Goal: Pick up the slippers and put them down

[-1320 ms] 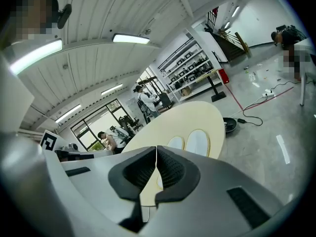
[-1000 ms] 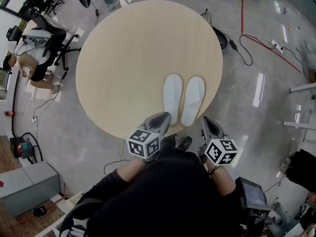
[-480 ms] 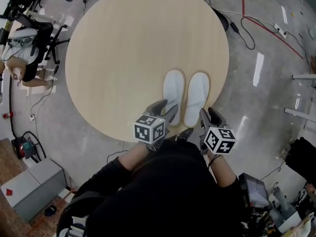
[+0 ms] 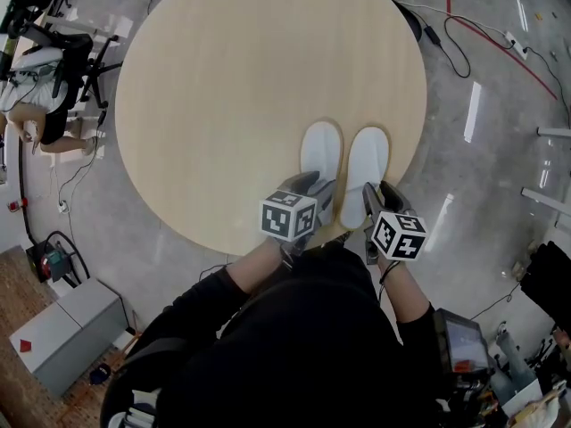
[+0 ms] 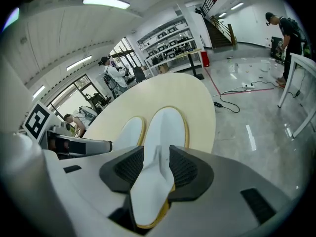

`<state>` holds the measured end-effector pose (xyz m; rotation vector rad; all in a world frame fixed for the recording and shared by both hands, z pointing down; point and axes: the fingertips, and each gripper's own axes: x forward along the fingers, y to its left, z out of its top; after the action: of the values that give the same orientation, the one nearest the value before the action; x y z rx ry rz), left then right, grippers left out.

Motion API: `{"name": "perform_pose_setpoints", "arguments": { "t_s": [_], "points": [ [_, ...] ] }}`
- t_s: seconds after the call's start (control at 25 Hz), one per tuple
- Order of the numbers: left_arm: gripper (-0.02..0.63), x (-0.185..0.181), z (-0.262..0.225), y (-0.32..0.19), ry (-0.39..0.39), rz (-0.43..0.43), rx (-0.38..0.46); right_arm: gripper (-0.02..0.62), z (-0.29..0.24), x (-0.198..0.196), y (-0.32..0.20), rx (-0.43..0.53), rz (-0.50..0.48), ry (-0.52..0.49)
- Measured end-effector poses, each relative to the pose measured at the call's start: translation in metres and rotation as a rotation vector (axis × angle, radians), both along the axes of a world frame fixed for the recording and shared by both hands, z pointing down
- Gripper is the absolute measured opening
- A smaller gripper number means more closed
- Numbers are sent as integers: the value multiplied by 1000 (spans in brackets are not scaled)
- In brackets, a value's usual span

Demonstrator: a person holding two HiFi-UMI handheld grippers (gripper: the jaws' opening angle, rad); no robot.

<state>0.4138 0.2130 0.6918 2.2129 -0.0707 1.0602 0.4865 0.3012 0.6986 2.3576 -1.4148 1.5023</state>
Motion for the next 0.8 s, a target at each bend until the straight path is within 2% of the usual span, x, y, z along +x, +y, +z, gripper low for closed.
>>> {"name": "perform_pose_setpoints", "arguments": {
  "t_s": [0.2, 0.32, 0.48, 0.68, 0.8],
  "points": [
    [185, 1, 11, -4, -19, 9, 40, 167, 7, -3, -9, -2, -2, -8],
    [112, 2, 18, -5, -31, 9, 56, 130, 11, -1, -13, -1, 5, -17],
    [73, 4, 29, -4, -45, -8, 28, 58, 16, 2, -16, -7, 15, -21],
    [44, 1, 35, -4, -56, -38, -15, 34, 19, 2, -15, 0, 32, -45],
    [35, 1, 26, -1, -10, -28, -40, 32, 14, 0, -14, 21, 37, -49]
  ]
}}
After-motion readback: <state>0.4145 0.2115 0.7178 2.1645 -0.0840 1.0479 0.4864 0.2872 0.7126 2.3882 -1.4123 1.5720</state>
